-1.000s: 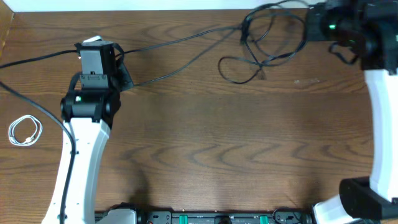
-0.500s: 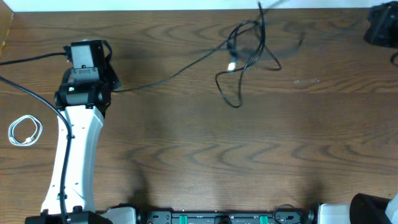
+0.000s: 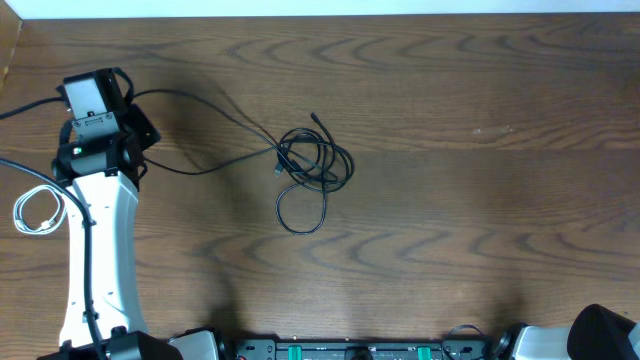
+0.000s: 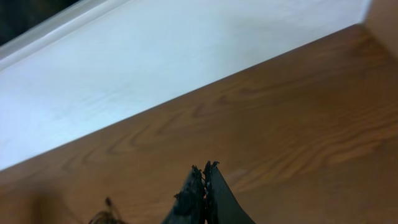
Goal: Untangle cables
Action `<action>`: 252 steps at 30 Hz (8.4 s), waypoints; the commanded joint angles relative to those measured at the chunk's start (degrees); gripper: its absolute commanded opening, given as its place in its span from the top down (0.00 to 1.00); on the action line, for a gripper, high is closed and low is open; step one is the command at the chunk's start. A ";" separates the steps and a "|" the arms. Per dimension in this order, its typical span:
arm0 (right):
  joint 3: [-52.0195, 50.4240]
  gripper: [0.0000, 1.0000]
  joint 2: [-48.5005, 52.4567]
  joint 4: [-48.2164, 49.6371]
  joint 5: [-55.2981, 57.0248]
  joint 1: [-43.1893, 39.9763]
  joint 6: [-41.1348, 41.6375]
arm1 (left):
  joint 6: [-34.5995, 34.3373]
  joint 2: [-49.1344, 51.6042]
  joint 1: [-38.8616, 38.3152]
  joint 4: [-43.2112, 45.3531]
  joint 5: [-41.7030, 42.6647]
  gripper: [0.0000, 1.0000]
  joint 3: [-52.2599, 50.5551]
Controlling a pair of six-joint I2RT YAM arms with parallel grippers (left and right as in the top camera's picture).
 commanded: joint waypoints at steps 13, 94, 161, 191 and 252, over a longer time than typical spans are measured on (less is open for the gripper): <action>1.09 0.17 3.78 -6.05 -4.70 15.89 -8.50 | 2.21 -10.64 -6.64 19.30 40.48 0.92 0.59; 1.95 0.99 42.95 1.16 1.73 59.30 -8.37 | -23.78 -21.51 -11.56 38.71 48.65 0.92 0.57; 3.08 0.99 12.09 -6.56 -7.72 40.61 -7.56 | 0.59 19.85 -31.87 39.28 42.51 0.35 0.57; 3.04 0.99 12.09 -8.48 -7.13 40.61 -8.00 | 1.29 22.14 -31.95 39.63 50.84 0.41 0.57; 3.04 0.99 12.09 -7.61 -4.28 7.13 -5.77 | 8.85 5.27 -14.67 21.03 28.06 0.93 0.57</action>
